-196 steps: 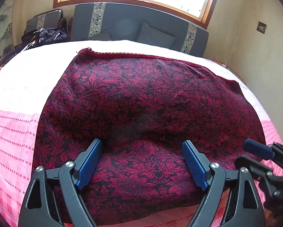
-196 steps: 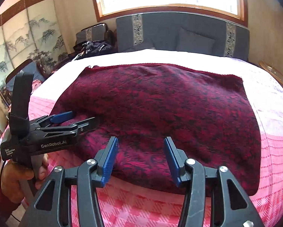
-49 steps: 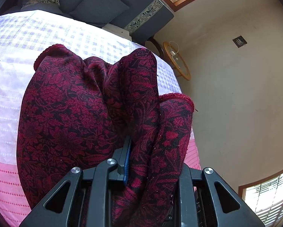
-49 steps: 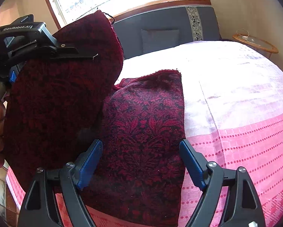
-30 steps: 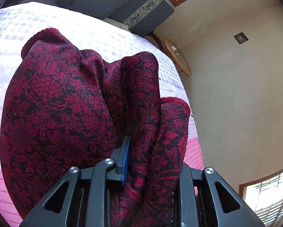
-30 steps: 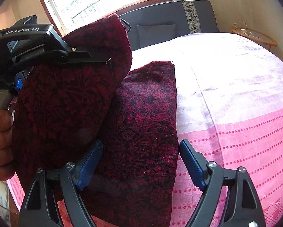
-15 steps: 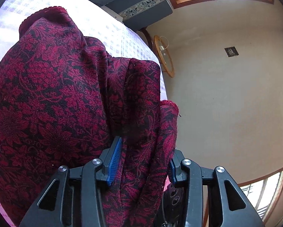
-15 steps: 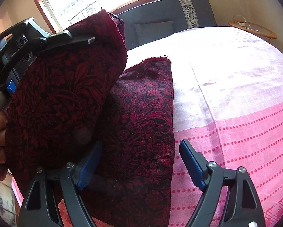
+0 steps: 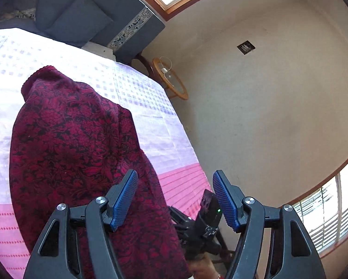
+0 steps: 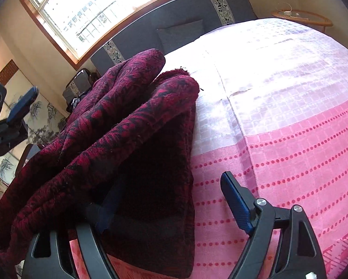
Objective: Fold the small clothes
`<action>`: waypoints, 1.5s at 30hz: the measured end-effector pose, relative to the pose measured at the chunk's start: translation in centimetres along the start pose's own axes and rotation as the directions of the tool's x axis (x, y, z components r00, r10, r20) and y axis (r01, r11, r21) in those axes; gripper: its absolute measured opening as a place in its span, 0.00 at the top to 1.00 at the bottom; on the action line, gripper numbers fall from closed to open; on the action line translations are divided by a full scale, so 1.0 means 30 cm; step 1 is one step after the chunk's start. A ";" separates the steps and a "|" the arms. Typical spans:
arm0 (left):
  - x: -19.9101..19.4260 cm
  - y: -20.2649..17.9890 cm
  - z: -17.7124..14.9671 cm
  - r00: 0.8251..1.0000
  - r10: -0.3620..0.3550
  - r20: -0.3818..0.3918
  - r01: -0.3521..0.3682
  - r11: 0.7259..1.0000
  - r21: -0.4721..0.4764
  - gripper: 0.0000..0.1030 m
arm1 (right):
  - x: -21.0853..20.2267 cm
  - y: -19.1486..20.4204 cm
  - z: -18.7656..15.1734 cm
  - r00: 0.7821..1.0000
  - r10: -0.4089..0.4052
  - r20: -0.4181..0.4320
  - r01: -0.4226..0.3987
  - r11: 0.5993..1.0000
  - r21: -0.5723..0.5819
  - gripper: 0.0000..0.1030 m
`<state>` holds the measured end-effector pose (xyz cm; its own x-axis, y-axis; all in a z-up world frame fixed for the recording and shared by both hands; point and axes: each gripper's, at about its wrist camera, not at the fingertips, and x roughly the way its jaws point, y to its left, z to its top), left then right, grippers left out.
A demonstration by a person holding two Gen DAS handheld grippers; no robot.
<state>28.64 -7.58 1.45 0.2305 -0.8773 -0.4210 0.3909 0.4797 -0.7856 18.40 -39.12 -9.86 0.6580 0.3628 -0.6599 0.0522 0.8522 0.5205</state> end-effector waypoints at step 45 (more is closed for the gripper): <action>0.023 0.230 -0.402 0.988 -0.153 0.010 0.146 0.961 0.237 0.31 | -0.125 -0.028 0.029 0.996 0.085 0.029 -0.089 0.978 0.189 0.55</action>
<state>20.75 -5.07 -9.73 0.1768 -0.9401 -0.2916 0.6199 0.3364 -0.7089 16.55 -41.52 -7.34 0.6813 0.4233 -0.5972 0.1344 0.7296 0.6705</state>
